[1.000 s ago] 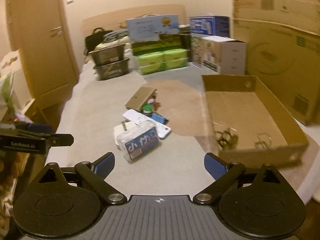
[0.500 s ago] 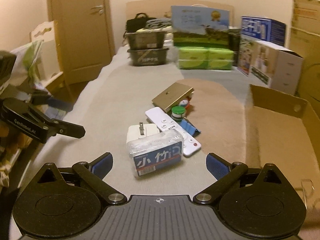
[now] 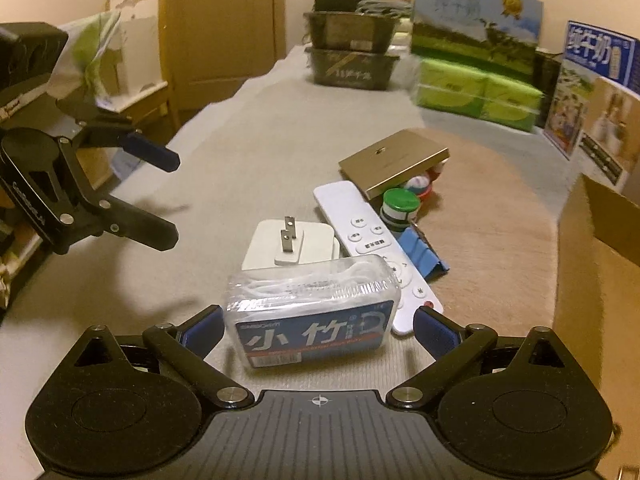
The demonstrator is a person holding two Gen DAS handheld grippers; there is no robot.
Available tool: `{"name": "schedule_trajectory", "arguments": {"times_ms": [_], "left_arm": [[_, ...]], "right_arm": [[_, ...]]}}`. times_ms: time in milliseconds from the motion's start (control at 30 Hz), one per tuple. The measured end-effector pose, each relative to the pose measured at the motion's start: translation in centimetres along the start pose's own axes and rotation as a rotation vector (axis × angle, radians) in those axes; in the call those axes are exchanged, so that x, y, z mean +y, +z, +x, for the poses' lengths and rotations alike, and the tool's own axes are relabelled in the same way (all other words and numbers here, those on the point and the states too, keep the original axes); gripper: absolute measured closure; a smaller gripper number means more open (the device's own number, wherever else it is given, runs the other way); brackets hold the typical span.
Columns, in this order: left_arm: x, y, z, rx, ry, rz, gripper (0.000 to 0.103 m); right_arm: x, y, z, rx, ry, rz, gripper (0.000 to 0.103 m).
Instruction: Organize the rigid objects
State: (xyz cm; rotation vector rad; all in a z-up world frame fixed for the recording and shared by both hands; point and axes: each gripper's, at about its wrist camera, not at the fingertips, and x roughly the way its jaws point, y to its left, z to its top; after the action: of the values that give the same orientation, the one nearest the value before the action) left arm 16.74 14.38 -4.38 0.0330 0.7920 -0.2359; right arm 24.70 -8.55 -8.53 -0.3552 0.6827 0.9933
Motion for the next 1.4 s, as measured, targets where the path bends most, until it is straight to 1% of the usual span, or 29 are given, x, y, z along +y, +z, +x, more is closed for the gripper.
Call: {"name": "schedule_trajectory", "arguments": {"times_ms": [167,200,233,267,367,433,567,633,700,733,767,833,1000,1033,1067,1100,1300,1400], "left_arm": [[0.4,0.2,0.7,-0.002,-0.008,0.0,0.0],[0.4,0.2,0.8,-0.003,-0.011,0.001,0.0],[0.3,0.3,0.9,-0.003,-0.016,0.003,0.0],[0.3,0.4,1.0,-0.004,-0.022,0.006,0.0],[-0.2,0.8,1.4,-0.001,-0.039,0.033,0.0],[-0.7,1.0,1.8,0.0,-0.054,0.061,0.0],[-2.1,1.4,2.8,-0.002,-0.086,0.131,0.001],[-2.9,1.6,3.7,-0.007,-0.101,0.164,0.002],[-3.5,1.9,4.7,0.004,-0.114,0.191,0.006],[-3.8,1.9,5.2,0.015,-0.121,0.206,0.01],[-4.1,2.0,5.7,0.022,-0.129,0.221,0.011],[-4.6,2.2,6.5,0.036,-0.142,0.24,0.013],[-5.4,2.7,8.0,0.057,-0.165,0.279,0.026],[-5.5,2.7,8.1,0.058,-0.161,0.285,0.03],[-5.6,2.8,8.3,0.061,-0.155,0.291,0.036],[-5.7,2.8,8.3,0.063,-0.154,0.291,0.038],[-6.0,3.0,8.0,0.089,-0.127,0.248,0.039],[-6.4,2.7,7.2,0.101,-0.104,0.203,0.039]], "right_arm": [[-0.7,0.3,0.7,0.007,0.04,0.015,0.005],[-0.7,0.4,0.8,0.006,0.047,0.018,0.008],[-0.8,0.4,0.8,0.007,0.048,0.022,0.016],[-0.8,0.5,0.8,0.01,0.055,0.024,0.016],[-0.6,0.5,0.4,0.01,0.036,0.033,0.016],[-0.5,0.3,-0.3,-0.002,0.014,0.051,0.017],[-0.8,-0.2,-2.1,-0.024,-0.091,0.113,0.017],[-1.2,-0.4,-3.1,-0.037,-0.129,0.145,0.017],[-1.6,-0.5,-4.2,-0.054,-0.153,0.172,0.017],[-1.8,-0.6,-4.7,-0.063,-0.165,0.182,0.017],[-1.9,-0.6,-5.2,-0.072,-0.173,0.192,0.017],[-2.1,-0.6,-5.9,-0.086,-0.179,0.206,0.017],[-2.4,-0.6,-6.6,-0.101,-0.191,0.223,0.017],[-2.4,-0.7,-6.7,-0.101,-0.192,0.227,0.017],[-2.5,-0.8,-6.7,-0.102,-0.196,0.231,0.017],[-2.5,-1.0,-6.7,-0.102,-0.198,0.234,0.017],[-2.6,-1.2,-6.8,-0.106,-0.213,0.256,0.017],[-2.5,-1.2,-7.2,-0.106,-0.233,0.278,0.017]]}}
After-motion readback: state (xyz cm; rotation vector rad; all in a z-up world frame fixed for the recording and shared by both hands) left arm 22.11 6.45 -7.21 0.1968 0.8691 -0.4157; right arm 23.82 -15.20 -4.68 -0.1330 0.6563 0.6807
